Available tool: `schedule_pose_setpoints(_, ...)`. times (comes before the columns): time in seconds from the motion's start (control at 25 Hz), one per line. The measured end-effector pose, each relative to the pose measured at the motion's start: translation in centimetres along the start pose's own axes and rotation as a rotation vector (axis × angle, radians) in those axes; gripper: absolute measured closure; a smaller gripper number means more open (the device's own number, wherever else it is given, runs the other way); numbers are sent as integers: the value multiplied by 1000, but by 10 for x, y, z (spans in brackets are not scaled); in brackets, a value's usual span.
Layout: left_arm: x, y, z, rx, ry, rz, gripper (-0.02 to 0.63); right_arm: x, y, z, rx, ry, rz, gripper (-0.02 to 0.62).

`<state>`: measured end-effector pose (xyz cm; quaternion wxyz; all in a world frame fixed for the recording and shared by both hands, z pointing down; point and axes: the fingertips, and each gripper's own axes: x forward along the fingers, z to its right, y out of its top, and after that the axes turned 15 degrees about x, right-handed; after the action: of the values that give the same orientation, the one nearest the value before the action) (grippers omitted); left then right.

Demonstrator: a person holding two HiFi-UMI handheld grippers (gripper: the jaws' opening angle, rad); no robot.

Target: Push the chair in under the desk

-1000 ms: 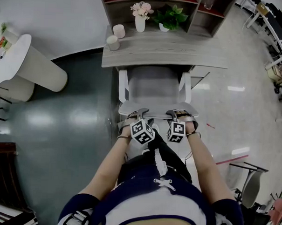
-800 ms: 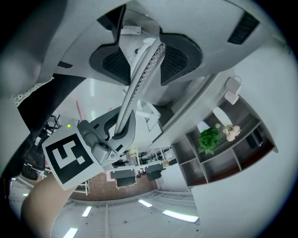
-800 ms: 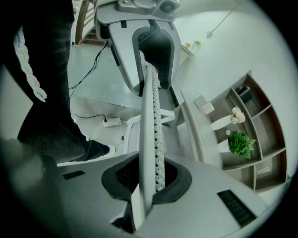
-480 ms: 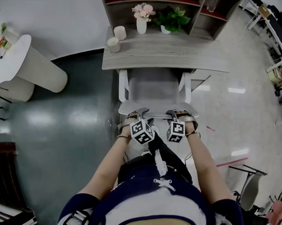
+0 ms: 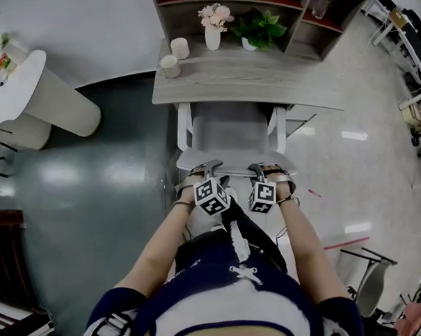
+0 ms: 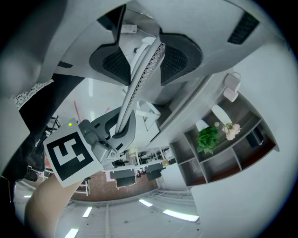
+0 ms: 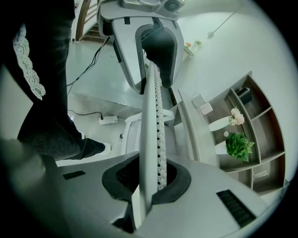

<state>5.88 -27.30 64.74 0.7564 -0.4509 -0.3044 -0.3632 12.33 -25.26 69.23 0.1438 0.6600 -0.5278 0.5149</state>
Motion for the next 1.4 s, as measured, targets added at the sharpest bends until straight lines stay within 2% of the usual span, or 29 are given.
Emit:
schedule_pose_setpoints(1.12,30,9,-50,-13,26,-10,399,30,-8,57,-43,-22,-11,575)
schedule_pose_setpoints(1.4,37,10,-64,-27,-5,-11,402,37,-8,70,-48,-18,-19,578)
